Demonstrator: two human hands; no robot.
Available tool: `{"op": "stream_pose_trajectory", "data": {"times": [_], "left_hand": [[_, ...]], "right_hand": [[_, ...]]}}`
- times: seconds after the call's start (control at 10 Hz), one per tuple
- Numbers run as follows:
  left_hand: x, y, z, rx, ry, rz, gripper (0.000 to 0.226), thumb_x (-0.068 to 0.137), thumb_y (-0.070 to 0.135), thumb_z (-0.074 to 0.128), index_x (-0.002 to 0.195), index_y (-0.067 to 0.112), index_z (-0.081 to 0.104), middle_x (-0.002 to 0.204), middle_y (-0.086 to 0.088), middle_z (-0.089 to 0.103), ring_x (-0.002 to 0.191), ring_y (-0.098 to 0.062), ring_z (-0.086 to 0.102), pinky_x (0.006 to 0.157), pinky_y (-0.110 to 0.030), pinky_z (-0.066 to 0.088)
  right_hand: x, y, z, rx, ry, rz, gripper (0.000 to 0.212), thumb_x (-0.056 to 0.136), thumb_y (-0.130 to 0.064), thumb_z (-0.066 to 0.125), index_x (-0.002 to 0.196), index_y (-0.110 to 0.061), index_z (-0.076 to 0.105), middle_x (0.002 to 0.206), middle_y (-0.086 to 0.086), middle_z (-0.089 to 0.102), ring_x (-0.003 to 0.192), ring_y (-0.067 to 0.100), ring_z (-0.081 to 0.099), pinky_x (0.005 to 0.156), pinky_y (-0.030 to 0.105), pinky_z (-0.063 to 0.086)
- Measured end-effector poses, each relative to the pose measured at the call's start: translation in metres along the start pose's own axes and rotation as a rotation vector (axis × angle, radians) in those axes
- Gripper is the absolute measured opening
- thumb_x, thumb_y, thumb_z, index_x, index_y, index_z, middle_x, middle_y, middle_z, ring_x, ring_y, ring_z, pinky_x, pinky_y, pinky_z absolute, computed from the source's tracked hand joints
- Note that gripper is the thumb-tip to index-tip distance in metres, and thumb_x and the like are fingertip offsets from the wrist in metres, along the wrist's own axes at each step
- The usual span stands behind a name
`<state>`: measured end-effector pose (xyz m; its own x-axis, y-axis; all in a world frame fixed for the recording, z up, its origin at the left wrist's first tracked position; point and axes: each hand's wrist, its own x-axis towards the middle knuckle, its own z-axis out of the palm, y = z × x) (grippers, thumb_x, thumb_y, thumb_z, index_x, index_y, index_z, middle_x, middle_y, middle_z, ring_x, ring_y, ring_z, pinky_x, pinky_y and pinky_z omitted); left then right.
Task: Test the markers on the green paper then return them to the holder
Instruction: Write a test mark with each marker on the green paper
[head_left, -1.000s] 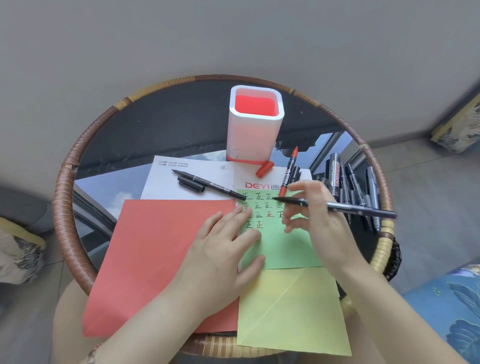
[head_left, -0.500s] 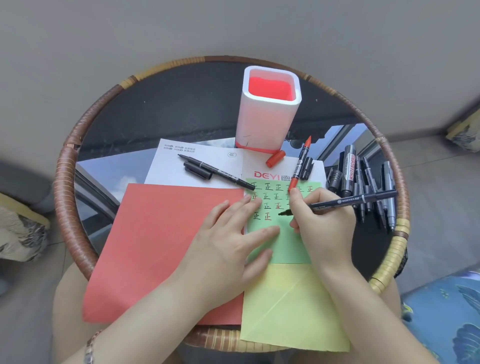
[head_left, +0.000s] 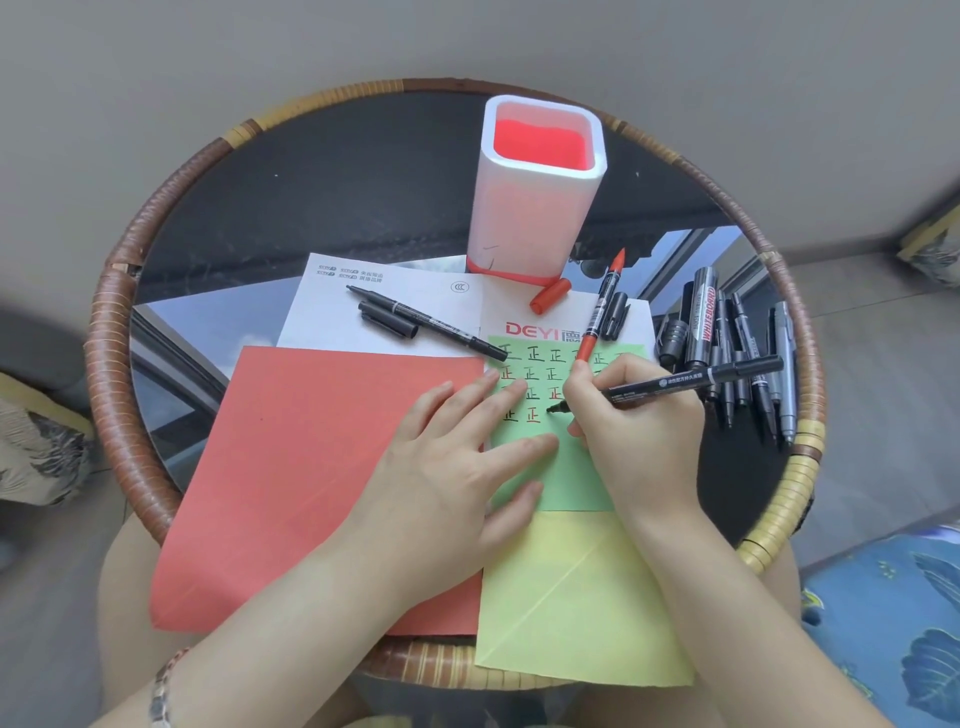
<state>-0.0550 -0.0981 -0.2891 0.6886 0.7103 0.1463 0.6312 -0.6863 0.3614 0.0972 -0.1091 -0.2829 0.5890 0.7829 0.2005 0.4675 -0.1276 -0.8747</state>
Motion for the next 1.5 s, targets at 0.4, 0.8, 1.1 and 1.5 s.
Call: {"op": "stream_pose_trajectory", "data": {"times": [0.4,0.8,1.1,1.5], "left_hand": [[0.0002,-0.0002,0.0004,-0.019,0.001,-0.008,0.035,0.082,0.04,0.044,0.106,0.032,0.067,0.131,-0.007,0.056,0.125,-0.026,0.048,0.103,-0.04,0.026],[0.0002,0.0,-0.0004,-0.013,0.003,-0.006,0.036,0.082,0.04,0.043,0.107,0.031,0.067,0.131,-0.008,0.056,0.125,-0.026,0.048,0.102,-0.039,0.026],[0.0002,0.0,-0.0007,-0.019,0.0,-0.005,0.036,0.082,0.041,0.043,0.107,0.031,0.067,0.131,-0.007,0.056,0.125,-0.026,0.048,0.102,-0.039,0.026],[0.0,-0.0003,0.0001,-0.023,0.005,-0.008,0.036,0.082,0.041,0.043,0.107,0.032,0.067,0.131,-0.007,0.056,0.125,-0.026,0.048,0.103,-0.038,0.025]], "right_hand": [[0.0007,0.0049,-0.0014,0.014,0.032,0.008,0.031,0.077,-0.015,0.064,0.049,-0.01,0.053,0.038,-0.004,0.056,0.039,0.005,0.05,0.052,0.02,0.04],[0.0001,0.0035,0.0002,0.0,0.05,0.004,0.028,0.068,-0.024,0.058,0.045,-0.012,0.049,0.051,0.0,0.06,0.042,0.014,0.048,0.054,0.026,0.04],[0.0002,0.0039,-0.0007,-0.01,0.023,-0.022,0.032,0.075,-0.014,0.064,0.046,-0.01,0.051,0.047,-0.003,0.061,0.041,0.01,0.047,0.052,0.02,0.039],[-0.0003,0.0026,-0.001,-0.033,0.039,-0.014,0.027,0.067,-0.023,0.057,0.047,-0.005,0.051,0.046,0.012,0.056,0.048,0.03,0.053,0.057,0.031,0.042]]}}
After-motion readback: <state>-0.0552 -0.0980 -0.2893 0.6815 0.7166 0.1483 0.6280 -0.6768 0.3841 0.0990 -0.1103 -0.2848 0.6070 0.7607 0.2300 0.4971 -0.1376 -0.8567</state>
